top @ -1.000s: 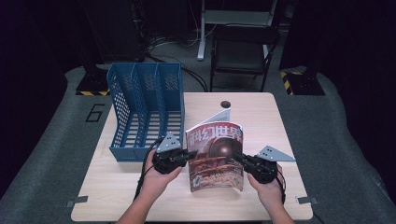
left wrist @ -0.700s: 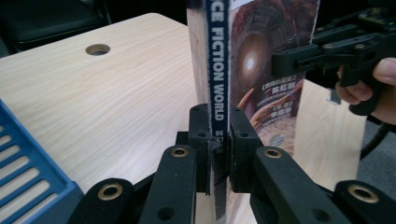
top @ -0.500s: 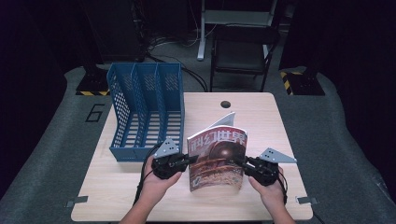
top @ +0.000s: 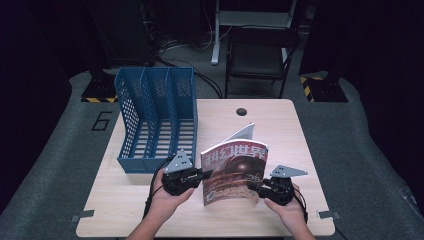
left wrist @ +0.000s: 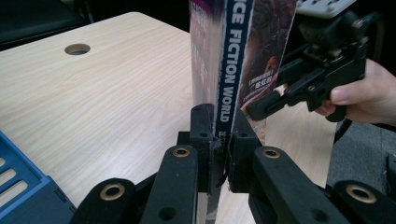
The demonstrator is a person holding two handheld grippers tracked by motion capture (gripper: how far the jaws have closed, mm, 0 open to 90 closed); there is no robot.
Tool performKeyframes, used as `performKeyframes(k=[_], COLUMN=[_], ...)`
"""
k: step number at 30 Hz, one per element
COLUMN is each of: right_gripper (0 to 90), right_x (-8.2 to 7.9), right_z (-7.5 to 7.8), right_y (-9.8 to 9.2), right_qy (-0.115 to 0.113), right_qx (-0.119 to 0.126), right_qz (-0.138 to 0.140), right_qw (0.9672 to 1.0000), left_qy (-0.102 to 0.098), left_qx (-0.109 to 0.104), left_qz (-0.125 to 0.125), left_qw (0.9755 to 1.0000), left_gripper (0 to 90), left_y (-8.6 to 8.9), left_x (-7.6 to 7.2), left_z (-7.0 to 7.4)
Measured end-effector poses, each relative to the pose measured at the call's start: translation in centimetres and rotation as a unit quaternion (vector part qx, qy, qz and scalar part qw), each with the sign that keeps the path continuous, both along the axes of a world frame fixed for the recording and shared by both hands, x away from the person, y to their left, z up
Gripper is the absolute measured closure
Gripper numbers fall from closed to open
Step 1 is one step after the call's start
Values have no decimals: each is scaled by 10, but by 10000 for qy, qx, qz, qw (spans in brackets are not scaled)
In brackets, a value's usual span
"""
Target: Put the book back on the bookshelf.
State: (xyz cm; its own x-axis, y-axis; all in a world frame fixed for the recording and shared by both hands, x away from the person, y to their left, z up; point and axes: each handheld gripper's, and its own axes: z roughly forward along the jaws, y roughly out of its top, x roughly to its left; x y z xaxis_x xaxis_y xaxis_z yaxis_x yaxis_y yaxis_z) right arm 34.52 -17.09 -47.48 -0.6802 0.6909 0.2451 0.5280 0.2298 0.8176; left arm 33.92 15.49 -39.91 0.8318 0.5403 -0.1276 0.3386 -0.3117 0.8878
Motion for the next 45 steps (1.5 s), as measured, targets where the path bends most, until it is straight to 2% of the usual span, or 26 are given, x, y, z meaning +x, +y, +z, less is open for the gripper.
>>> performKeyframes(k=[3,4,9,12,15,17,20,21,24,26,29,30,31,32,35,38,39,41,43,45], right_gripper=[674,674,680,689,743,813,856,858,860,859,859,858,858,858,857,855,854,852,843,818], right_x=[1,0,2,3,3,1,-2,-2,-1,1,3,5,5,6,9,9,10,10,11,13], right_z=[-8,-10,-22,-25,-26,-26,-23,-23,-23,-23,-24,-25,-25,-25,-26,-26,-26,-27,-27,-28], right_y=[0,0,1,1,2,4,9,11,15,17,21,22,23,24,28,30,30,31,32,31], right_qy=[127,257,603,672,585,485,382,312,226,247,168,99,122,67,7,4,-59,-86,-45,-100], right_qx=[-144,-165,-299,-351,-347,-389,-485,-513,-564,-544,-501,-510,-472,-471,-480,-542,-560,-583,-575,-621], right_qz=[36,41,59,37,58,77,84,31,-14,-82,-167,-165,-221,-229,-262,-267,-278,-270,-325,-302], right_qw=[9998,9995,9977,9971,9977,9980,9981,9982,9982,9982,9985,9985,9986,9986,9985,9982,9980,9979,9978,9976], left_qy=[-6,-18,-41,-57,-40,-35,-42,-36,-115,-120,-190,-212,-265,-235,-320,-287,-284,-353,-301,-295], left_qx=[8,23,63,78,87,99,103,71,166,184,257,225,277,265,405,401,396,440,460,462], left_qz=[-35,-43,-96,-122,-154,-159,-141,-124,-170,-183,-210,-185,-196,-198,-163,-118,-102,-99,-102,-81], left_qw=[10000,10000,9999,9999,9998,9998,9998,9999,9997,9996,9993,9994,9991,9992,9985,9987,9988,9984,9984,9985], left_gripper=[838,838,838,838,837,838,838,838,839,839,838,838,838,838,838,837,837,837,835,831], left_y=[-1,-1,-2,-2,-3,-4,-5,-6,-6,-7,-6,-7,-6,-7,-6,-5,-5,-5,-5,-5], left_x=[-2,-3,-5,-6,-7,-8,-11,-12,-14,-16,-19,-20,-20,-21,-22,-23,-23,-23,-23,-23], left_z=[0,1,1,2,2,3,4,4,6,8,9,9,10,10,10,9,8,7,7,6])
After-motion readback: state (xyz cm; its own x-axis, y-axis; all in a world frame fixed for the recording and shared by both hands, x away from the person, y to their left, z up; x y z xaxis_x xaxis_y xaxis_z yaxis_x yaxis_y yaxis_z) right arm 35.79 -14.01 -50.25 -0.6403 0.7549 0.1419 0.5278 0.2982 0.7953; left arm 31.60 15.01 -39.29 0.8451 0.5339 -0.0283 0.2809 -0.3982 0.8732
